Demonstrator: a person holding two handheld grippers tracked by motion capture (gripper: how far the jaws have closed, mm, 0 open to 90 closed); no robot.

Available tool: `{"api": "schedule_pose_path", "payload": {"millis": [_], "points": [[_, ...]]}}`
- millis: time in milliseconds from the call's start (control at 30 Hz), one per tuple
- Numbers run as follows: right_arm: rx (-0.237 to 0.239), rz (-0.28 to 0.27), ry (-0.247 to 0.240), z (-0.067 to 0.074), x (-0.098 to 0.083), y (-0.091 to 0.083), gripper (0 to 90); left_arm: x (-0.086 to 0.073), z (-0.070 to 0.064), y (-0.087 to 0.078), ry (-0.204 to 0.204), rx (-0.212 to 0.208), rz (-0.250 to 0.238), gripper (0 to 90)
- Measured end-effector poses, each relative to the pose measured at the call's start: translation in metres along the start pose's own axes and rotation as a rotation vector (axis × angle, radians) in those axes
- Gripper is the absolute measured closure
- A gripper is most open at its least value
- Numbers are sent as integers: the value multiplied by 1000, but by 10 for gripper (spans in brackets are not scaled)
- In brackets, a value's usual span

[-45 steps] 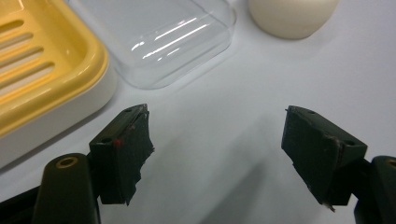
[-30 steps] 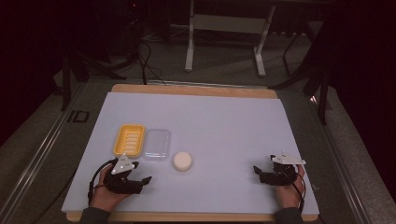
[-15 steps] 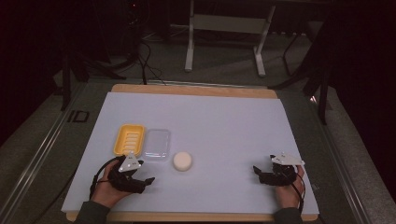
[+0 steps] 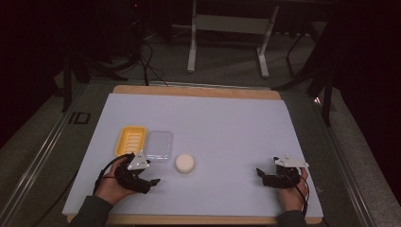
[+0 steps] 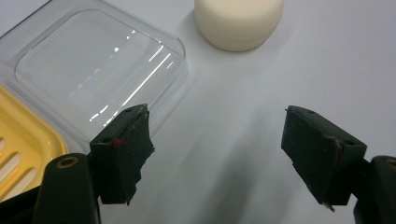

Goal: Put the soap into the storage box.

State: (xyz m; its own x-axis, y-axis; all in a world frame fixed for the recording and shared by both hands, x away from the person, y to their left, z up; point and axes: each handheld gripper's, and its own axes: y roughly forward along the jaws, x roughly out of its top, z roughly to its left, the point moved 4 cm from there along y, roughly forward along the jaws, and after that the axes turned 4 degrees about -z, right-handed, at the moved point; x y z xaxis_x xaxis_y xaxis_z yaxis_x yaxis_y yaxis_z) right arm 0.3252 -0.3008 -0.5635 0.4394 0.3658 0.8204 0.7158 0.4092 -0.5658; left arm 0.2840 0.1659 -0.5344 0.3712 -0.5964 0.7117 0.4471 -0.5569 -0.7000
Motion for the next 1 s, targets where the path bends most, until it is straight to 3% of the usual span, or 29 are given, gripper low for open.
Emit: {"api": "schedule_pose_path", "payload": {"millis": [1000], "points": [[1,0,6,0,0,0,140,26,-1,9,117,-54,61,232]]}}
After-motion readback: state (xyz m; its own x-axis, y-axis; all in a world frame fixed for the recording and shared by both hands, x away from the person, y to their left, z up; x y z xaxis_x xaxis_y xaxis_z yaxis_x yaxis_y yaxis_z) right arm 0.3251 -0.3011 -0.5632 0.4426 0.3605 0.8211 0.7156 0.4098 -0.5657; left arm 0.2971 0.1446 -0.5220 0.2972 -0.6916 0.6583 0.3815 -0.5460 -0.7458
